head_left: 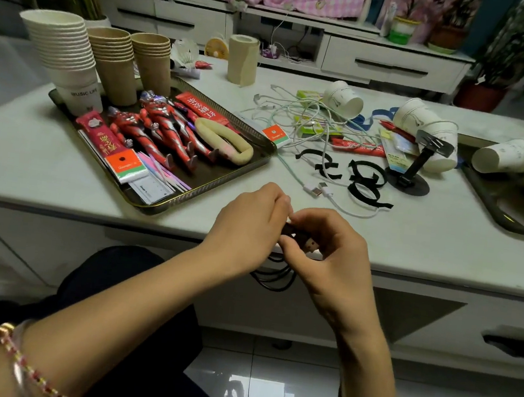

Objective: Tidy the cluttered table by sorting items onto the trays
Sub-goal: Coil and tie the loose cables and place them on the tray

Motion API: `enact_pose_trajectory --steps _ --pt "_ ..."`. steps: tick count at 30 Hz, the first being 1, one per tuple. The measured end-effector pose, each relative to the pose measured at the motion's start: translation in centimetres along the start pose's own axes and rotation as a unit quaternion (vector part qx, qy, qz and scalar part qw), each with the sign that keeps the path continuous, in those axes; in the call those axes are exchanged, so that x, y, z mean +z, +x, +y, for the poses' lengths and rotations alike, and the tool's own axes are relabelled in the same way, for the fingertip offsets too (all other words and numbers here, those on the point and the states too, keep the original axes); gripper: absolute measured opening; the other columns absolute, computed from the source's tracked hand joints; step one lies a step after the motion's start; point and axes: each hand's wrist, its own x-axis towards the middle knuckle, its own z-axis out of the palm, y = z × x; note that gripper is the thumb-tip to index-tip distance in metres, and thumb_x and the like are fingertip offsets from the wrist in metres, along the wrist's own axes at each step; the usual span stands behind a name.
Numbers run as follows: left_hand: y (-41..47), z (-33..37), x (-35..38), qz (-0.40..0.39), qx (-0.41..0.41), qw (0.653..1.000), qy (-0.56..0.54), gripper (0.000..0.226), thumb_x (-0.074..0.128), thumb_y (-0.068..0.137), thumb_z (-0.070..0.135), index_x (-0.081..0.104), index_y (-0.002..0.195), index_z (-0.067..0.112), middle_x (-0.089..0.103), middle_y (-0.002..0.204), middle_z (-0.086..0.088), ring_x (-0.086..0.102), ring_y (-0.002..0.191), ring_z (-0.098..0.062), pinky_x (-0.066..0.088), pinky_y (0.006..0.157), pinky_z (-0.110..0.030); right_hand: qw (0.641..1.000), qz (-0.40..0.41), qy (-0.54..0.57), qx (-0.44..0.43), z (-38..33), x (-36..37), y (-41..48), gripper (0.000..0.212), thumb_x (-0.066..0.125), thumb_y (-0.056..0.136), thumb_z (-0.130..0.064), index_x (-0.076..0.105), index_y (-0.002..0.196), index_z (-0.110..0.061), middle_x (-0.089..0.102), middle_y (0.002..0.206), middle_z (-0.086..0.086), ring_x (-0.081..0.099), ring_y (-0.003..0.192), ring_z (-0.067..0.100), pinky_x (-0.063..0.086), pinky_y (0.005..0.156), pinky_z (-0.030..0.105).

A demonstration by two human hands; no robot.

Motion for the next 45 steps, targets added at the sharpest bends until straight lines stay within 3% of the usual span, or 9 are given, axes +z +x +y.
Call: enact_pose_trajectory --steps 8,12,16,24,27,30,35,41,45 --pt "0.9 0.1 -1.3 -0.099 -0.096 0.985 -0.108 0.020 0.045 0.095 0.021 0.063 0.099 0.013 0.063 0.084 -0.002 0.064 0.080 -0.021 0.053 0.075 -0.027 0.986 0.027 -0.142 -0.086 0.4 -0.2 0.0 0.023 0.072 0.077 -0.005 0.068 0.094 -0.019 0.066 0.087 -0.010 0.058 0.081 0.004 0.045 0.072 0.012" --pt "1.0 -0.3 -2.5 -0.126 -0.136 0.966 -0.181 0.014 0.060 0.088 0.024 0.069 0.091 0.014 0.063 0.068 0.006 0.052 0.050 0.006 0.036 0.044 -0.002 0.992 0.049 -0.091 -0.078 0.5 -0.1 0.0 0.029 0.073 0.076 -0.004 0.065 0.086 -0.030 0.067 0.082 -0.014 0.060 0.082 0.002 0.044 0.073 0.010" --pt "0.9 -1.2 -2.8 -0.074 -0.150 0.955 -0.244 0.004 0.068 0.082 0.021 0.069 0.080 0.018 0.059 0.053 0.011 0.050 0.043 0.008 0.033 0.041 -0.004 0.996 0.063 -0.044 -0.054 0.9 1.0 0.4 0.026 0.074 0.074 -0.005 0.065 0.081 -0.028 0.067 0.082 -0.011 0.060 0.078 0.005 0.045 0.071 0.012" --pt "2.1 -2.6 -3.8 0.045 -0.221 0.896 -0.383 0.005 0.066 0.084 0.020 0.069 0.079 0.020 0.068 0.077 0.000 0.060 0.077 -0.013 0.043 0.068 -0.023 0.996 0.005 0.080 -0.035 0.7 4.4 3.6 0.027 0.059 0.087 -0.004 0.056 0.106 -0.023 0.063 0.099 -0.011 0.063 0.093 0.007 0.051 0.078 0.017" --pt "2.6 -3.4 -4.4 0.116 -0.233 0.873 -0.412 0.009 0.064 0.086 0.017 0.068 0.079 0.019 0.070 0.081 -0.005 0.063 0.079 -0.018 0.048 0.073 -0.030 0.996 -0.028 0.048 -0.064 0.7 6.1 5.2 0.020 0.049 0.095 -0.017 0.053 0.112 -0.028 0.064 0.092 -0.016 0.064 0.078 0.006 0.052 0.069 0.020" --pt "2.9 -4.6 -5.2 0.157 -0.238 0.851 -0.441 0.010 0.060 0.088 0.013 0.068 0.082 0.014 0.070 0.077 -0.007 0.065 0.066 -0.015 0.051 0.073 -0.032 0.995 -0.036 -0.008 -0.095 1.2 7.7 7.5 0.016 0.043 0.095 -0.033 0.057 0.099 -0.025 0.060 0.071 -0.011 0.054 0.061 0.004 0.043 0.059 0.019" --pt "3.9 -4.7 -6.3 0.188 -0.209 0.828 -0.485 0.015 0.042 0.098 0.011 0.057 0.103 0.009 0.062 0.085 -0.009 0.062 0.067 -0.015 0.055 0.058 -0.019 0.992 0.018 -0.056 -0.113 2.0 9.1 13.6 0.017 0.047 0.097 -0.019 0.055 0.082 -0.017 0.058 0.070 -0.011 0.052 0.064 -0.004 0.038 0.061 0.009" --pt "4.3 -6.0 -6.8 0.219 -0.146 0.938 -0.227 0.027 0.039 0.094 0.003 0.060 0.106 0.014 0.065 0.101 -0.004 0.061 0.093 -0.019 0.051 0.085 -0.035 0.986 0.015 -0.163 -0.035 2.7 11.1 20.6 0.024 0.041 0.098 -0.020 0.057 0.087 -0.007 0.058 0.080 0.004 0.052 0.077 0.018 0.029 0.065 0.027" --pt "4.4 -6.6 -6.5 0.203 0.008 0.979 0.019 0.037 0.040 0.091 -0.002 0.057 0.121 0.009 0.057 0.124 -0.006 0.047 0.118 -0.021 0.031 0.097 -0.023 0.906 -0.004 -0.411 -0.100 4.3 11.7 20.1 0.029 0.040 0.098 -0.021 0.059 0.102 0.001 0.054 0.102 0.022 0.047 0.096 0.034 0.030 0.078 0.037"
